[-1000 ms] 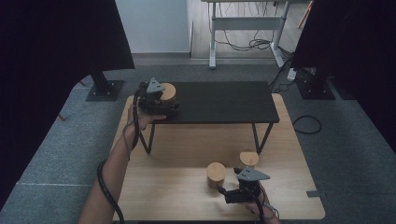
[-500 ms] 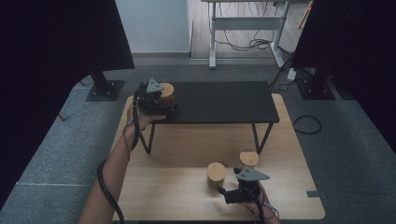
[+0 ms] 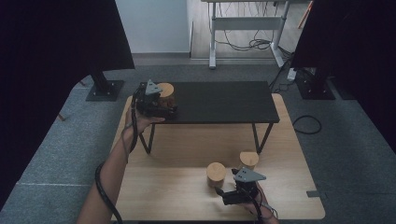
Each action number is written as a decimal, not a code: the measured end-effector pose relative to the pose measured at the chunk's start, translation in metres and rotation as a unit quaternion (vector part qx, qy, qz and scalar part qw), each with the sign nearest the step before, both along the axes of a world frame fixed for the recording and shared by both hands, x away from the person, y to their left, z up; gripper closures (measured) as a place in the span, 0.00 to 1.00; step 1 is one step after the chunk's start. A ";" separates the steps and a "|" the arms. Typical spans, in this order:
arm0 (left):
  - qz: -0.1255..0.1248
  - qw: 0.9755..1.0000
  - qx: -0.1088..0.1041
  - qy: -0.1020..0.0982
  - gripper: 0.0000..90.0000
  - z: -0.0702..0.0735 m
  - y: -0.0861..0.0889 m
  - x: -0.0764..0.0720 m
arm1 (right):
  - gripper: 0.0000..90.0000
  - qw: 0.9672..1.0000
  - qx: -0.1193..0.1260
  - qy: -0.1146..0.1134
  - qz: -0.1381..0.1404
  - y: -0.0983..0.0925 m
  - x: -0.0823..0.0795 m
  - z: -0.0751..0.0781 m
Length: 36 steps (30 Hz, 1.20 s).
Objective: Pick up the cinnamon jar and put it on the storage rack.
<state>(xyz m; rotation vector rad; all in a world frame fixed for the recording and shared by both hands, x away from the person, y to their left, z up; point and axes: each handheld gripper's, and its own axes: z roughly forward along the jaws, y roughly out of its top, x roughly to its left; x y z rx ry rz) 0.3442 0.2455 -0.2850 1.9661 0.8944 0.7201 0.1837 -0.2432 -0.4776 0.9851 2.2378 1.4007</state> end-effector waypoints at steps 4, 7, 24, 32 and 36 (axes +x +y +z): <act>0.007 1.000 -0.007 -0.005 0.05 -0.001 0.005 -0.008 | 0.02 1.000 0.001 -0.001 -0.004 -0.002 -0.002 0.000; 0.003 1.000 -0.007 -0.005 0.05 -0.001 0.007 -0.013 | 0.02 1.000 0.001 -0.002 -0.006 -0.003 -0.002 0.001; 0.013 1.000 0.002 -0.017 0.05 -0.002 0.003 -0.045 | 0.02 1.000 0.003 -0.010 -0.009 -0.005 -0.008 0.004; 0.022 1.000 -0.007 -0.017 0.05 -0.005 0.012 -0.059 | 0.02 1.000 0.001 -0.009 -0.010 -0.004 -0.007 0.003; 0.021 1.000 -0.007 -0.016 0.05 -0.007 0.014 -0.064 | 0.02 1.000 0.000 -0.010 -0.013 -0.004 -0.008 0.004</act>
